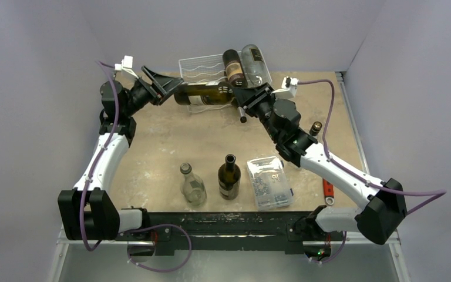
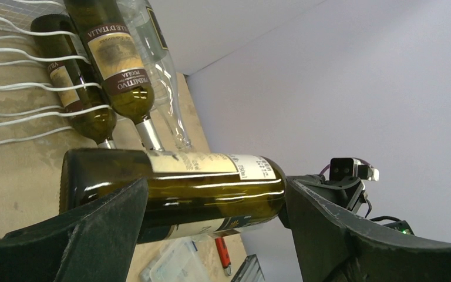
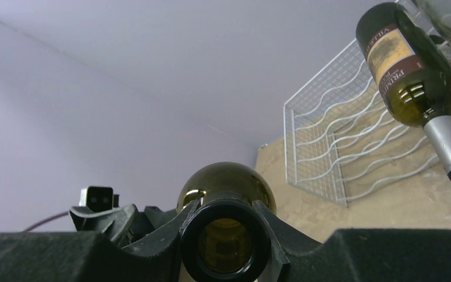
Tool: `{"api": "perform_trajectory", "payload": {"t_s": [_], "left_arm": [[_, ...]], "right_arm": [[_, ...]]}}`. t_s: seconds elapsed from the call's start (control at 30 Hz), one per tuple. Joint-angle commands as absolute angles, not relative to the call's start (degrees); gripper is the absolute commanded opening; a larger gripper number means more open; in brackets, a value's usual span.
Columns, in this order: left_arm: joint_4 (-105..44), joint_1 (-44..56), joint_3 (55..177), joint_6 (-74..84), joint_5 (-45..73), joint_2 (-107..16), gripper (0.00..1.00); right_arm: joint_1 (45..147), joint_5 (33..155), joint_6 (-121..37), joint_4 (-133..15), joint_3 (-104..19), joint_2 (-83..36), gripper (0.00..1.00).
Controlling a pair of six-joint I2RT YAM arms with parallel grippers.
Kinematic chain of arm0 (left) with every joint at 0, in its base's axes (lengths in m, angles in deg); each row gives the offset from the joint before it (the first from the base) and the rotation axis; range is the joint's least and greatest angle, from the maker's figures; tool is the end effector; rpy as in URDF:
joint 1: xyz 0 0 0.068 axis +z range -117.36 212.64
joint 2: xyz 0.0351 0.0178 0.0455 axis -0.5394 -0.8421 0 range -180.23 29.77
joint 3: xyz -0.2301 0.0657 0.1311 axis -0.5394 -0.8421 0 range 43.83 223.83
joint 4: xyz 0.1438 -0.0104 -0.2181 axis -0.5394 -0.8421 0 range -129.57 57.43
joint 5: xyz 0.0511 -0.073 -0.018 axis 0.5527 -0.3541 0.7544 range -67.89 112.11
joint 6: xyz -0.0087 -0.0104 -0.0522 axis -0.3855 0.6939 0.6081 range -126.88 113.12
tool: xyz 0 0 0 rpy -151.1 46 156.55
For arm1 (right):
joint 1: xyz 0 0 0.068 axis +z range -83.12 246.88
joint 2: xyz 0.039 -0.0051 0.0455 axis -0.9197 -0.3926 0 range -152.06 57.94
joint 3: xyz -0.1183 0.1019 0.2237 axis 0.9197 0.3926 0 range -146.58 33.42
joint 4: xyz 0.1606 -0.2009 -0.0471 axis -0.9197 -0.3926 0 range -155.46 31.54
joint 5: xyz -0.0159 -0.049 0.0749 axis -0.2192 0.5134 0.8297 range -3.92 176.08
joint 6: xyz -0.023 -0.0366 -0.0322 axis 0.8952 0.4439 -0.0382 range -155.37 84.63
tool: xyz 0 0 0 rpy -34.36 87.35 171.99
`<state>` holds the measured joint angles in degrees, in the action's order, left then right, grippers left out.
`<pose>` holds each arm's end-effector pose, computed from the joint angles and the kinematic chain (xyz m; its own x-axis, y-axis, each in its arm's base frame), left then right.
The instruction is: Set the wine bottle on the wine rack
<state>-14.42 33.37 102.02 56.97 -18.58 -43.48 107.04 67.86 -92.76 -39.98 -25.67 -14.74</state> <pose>0.2971 -0.0194 0.3660 -0.5520 -0.6877 -0.4717 0.3311 0.3384 -0.8808 0.2373 0.1857 0.3754 -0.2805 0.8103 -0.5145 -0.2567 0.4532 0.8537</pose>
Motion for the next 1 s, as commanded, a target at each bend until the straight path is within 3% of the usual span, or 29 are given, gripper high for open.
{"api": "perform_trajectory", "payload": {"t_s": [0.0,0.23,0.6,0.97], "left_arm": [[-8.6,33.7,102.2,58.7,-18.1,-42.6,0.87],[-6.6,34.6,101.0,60.5,-17.7,-43.4,0.87],[15.4,34.6,94.3,72.8,-15.7,-46.4,0.9],[23.6,34.6,90.3,76.9,-11.4,-48.7,0.9]], "right_arm": [[106.9,61.4,-100.2,-17.8,-25.9,-12.9,0.0],[106.9,57.4,-103.6,-7.9,-24.5,-16.7,0.0],[108.7,62.4,-120.4,9.3,-24.5,-28.6,0.0],[114.6,61.4,-120.0,11.0,-26.0,-32.3,0.0]]}}
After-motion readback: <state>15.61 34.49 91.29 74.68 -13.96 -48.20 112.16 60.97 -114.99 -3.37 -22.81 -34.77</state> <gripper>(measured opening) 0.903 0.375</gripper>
